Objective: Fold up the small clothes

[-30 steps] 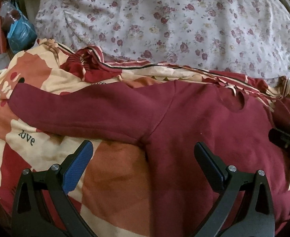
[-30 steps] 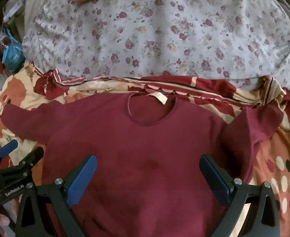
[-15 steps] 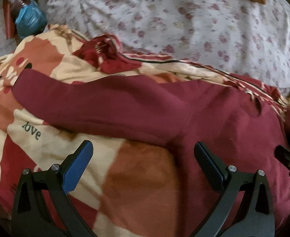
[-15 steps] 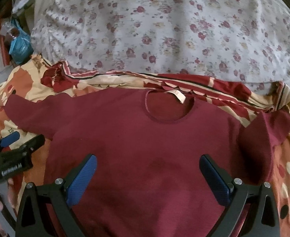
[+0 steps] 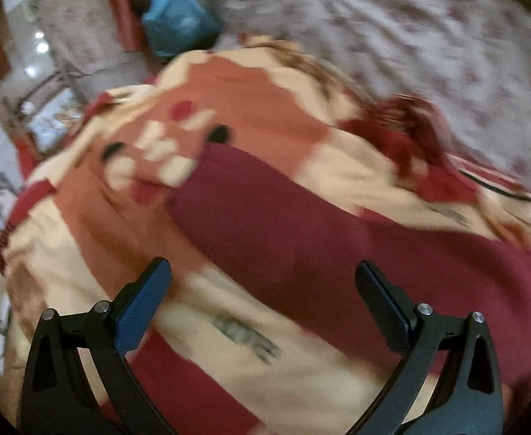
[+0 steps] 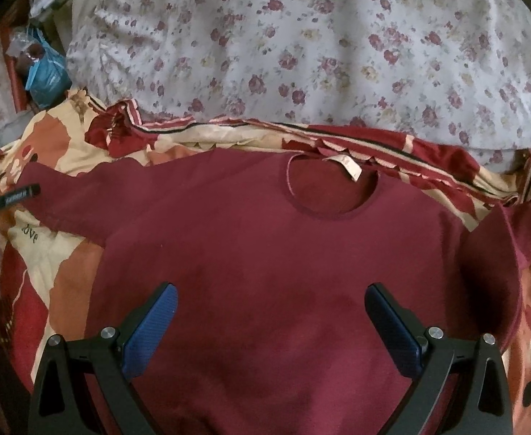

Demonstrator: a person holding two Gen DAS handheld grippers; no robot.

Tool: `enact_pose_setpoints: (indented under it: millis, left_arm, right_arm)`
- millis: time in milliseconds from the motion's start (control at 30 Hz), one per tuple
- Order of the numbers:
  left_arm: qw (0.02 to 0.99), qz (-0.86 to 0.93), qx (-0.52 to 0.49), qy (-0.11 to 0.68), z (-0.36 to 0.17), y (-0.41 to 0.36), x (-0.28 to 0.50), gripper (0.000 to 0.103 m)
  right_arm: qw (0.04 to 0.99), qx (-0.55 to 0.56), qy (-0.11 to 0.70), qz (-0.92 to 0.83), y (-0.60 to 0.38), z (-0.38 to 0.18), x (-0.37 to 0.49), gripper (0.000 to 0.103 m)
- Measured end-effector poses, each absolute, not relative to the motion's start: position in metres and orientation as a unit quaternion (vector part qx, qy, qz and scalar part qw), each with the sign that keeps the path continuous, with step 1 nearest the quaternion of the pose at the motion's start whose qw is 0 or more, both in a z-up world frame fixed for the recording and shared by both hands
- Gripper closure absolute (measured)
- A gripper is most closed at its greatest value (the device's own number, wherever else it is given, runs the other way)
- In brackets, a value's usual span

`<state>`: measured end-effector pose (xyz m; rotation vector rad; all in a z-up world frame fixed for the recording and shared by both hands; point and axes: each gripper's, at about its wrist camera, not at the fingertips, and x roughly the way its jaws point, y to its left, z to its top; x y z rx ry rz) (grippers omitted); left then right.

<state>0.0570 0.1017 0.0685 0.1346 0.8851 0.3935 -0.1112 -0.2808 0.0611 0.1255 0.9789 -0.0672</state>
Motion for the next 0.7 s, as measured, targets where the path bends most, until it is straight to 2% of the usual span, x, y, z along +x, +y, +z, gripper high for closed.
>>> enact_pose_setpoints:
  millis: [100, 167, 233, 300, 333, 367, 433, 567, 700]
  left_arm:
    - [0.874, 0.206, 0.062, 0.436, 0.063, 0.123, 0.078, 0.006]
    - [0.864, 0.218, 0.071, 0.448, 0.055, 0.132, 0.089, 0.016]
    - [0.854, 0.226, 0.077, 0.463, 0.044, 0.140, 0.100, 0.038]
    - [0.854, 0.225, 0.079, 0.462, 0.041, 0.142, 0.102, 0.045]
    - [0.857, 0.226, 0.081, 0.456, 0.043, 0.139, 0.098, 0.059]
    - [0.860, 0.226, 0.084, 0.450, 0.046, 0.138, 0.095, 0.067]
    - [0.867, 0.219, 0.081, 0.440, 0.055, 0.133, 0.089, 0.090]
    - [0.882, 0.174, 0.079, 0.431, 0.076, 0.107, 0.077, 0.093]
    - [0.906, 0.085, 0.078, 0.408, 0.103, 0.046, 0.043, 0.094]
  right_arm:
    - [0.878, 0.058, 0.474, -0.029, -0.279, 0.058, -0.110, 0.000]
    - [0.877, 0.055, 0.477, -0.026, -0.277, 0.057, -0.109, 0.000]
    - [0.876, 0.052, 0.478, -0.026, -0.276, 0.057, -0.108, 0.000]
    - [0.876, 0.052, 0.478, -0.025, -0.275, 0.057, -0.109, 0.000]
    - [0.877, 0.052, 0.477, -0.025, -0.275, 0.057, -0.109, 0.000]
    - [0.877, 0.052, 0.477, -0.027, -0.275, 0.057, -0.108, 0.000]
    - [0.878, 0.055, 0.475, -0.027, -0.275, 0.059, -0.108, 0.000]
    - [0.880, 0.063, 0.470, -0.026, -0.278, 0.063, -0.109, 0.000]
    - [0.884, 0.069, 0.462, -0.027, -0.284, 0.069, -0.115, 0.000]
